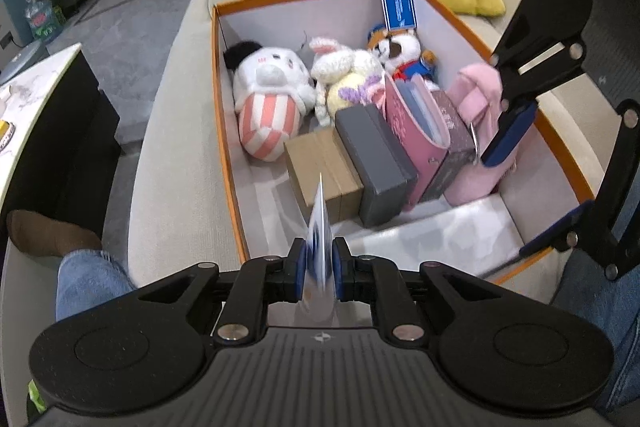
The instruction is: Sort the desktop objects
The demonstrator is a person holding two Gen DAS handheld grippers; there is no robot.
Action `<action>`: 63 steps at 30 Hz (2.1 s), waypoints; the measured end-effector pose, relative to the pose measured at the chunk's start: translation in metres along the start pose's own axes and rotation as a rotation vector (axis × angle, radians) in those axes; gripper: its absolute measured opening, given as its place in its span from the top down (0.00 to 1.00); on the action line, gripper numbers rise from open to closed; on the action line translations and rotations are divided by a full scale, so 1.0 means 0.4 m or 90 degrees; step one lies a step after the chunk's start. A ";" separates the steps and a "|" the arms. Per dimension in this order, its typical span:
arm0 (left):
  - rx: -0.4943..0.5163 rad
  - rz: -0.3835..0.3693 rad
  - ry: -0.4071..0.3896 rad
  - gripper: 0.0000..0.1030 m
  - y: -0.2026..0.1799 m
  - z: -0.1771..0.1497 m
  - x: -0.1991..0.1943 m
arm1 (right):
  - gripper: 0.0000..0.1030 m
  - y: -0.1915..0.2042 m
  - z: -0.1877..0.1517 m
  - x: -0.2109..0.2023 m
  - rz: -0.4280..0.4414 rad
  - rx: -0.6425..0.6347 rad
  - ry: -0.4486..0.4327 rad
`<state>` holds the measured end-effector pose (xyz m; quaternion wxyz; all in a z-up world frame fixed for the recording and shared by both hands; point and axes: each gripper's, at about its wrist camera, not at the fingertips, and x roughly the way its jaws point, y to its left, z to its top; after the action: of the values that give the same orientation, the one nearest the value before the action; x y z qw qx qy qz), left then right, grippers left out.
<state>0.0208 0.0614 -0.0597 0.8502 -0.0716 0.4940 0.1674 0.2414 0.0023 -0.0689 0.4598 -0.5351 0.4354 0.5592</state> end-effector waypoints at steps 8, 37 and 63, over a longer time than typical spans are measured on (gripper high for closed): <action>-0.027 0.003 0.029 0.75 0.014 0.015 -0.011 | 0.40 0.008 -0.039 -0.016 -0.029 0.038 -0.041; 0.013 -0.004 -0.208 0.38 -0.107 0.041 -0.143 | 0.28 0.093 -0.314 -0.127 -0.251 0.519 -0.422; -0.025 0.124 -0.252 0.21 -0.149 -0.038 -0.009 | 0.22 0.125 -0.338 0.070 -0.306 0.710 -0.510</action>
<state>0.0279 0.0007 -0.0670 0.9089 -0.0058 0.3187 0.2688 0.2189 -0.1385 -0.1036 0.8983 -0.0559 0.3244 0.2910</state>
